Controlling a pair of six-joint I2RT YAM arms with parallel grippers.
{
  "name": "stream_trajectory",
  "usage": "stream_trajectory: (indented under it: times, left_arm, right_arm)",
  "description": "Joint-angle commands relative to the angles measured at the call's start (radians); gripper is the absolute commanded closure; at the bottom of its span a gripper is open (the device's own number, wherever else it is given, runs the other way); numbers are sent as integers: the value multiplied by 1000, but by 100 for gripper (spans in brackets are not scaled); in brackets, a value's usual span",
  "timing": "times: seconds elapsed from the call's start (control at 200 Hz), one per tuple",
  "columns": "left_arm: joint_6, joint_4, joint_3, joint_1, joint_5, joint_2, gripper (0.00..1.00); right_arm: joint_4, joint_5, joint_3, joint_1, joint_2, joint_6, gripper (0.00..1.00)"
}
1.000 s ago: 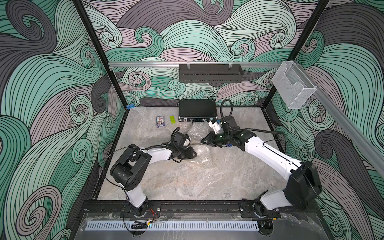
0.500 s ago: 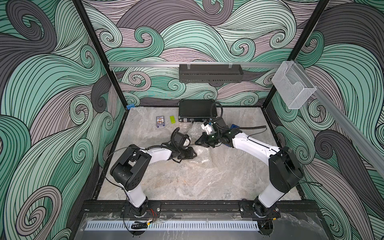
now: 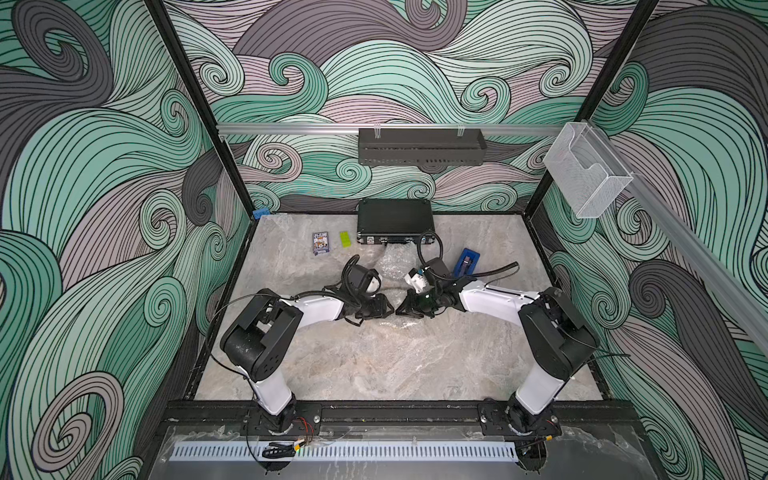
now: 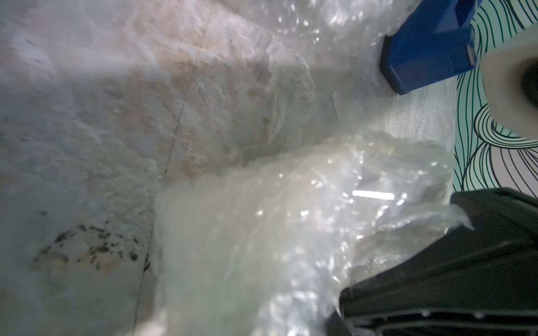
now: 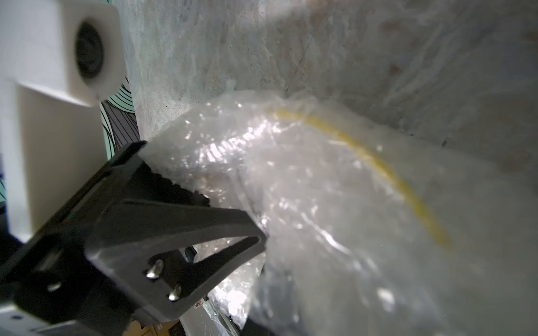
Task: Wrap bowls in bubble wrap
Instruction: Stick the tape on the bubble wrap.
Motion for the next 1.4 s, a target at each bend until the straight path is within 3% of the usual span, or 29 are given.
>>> stream_trajectory:
  times: [0.0,0.55,0.695,0.906,1.066,1.396]
  left_arm:
    - [16,-20,-13,7,-1,-16,63]
    - [15,-99,-9,7,-28,-64,60]
    - [3,-171,-6,13,-69,-134,50]
    - [57,-226,-8,22,-111,-247,26]
    - [127,-185,17,23,-14,-213,19]
    - [225,-143,84,40,7,-105,17]
  right_arm:
    - [21,23,-10,5,19,-28,100]
    - [5,66,23,-6,69,-25,100]
    - [5,60,30,-10,77,-26,100]
    - [8,53,31,-12,77,-28,100]
    - [7,49,31,-12,77,-28,100]
    - [0,47,36,-13,81,-34,100]
